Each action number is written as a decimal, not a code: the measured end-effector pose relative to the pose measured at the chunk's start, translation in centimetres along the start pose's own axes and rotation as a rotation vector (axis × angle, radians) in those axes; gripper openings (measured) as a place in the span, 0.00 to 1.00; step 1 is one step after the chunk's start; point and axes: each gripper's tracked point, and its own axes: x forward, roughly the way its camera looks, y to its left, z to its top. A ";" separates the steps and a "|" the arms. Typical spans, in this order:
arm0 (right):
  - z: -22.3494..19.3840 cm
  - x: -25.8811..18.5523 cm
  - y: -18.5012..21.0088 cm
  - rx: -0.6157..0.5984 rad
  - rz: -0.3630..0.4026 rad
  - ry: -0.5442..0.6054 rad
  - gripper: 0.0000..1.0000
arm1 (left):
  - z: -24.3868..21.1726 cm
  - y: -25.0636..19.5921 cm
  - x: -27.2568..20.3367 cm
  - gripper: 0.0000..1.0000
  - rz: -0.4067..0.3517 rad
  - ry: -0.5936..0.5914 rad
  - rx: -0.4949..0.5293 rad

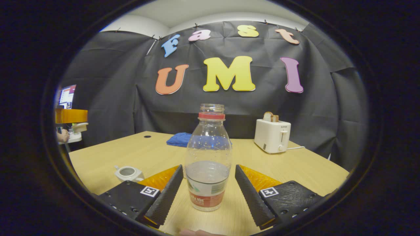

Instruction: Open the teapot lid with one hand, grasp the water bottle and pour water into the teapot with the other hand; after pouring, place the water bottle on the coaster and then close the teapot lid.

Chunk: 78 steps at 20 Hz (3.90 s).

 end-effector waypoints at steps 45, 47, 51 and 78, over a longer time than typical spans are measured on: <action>-0.8 2.0 5.0 -1.450 -0.182 0.060 0.74 | 1.8 5.5 -2.9 0.03 0.020 0.004 0.066; -0.6 2.1 5.1 -1.527 -0.179 0.046 0.74 | 1.8 4.9 -3.0 0.03 0.005 0.001 0.073; 0.1 1.6 6.3 -1.631 -0.168 0.006 0.75 | 1.5 5.1 -2.9 0.03 0.003 0.007 0.077; 3.9 1.8 9.2 -2.064 -0.266 -0.169 0.72 | 1.0 3.4 -3.2 0.03 -0.067 0.026 0.106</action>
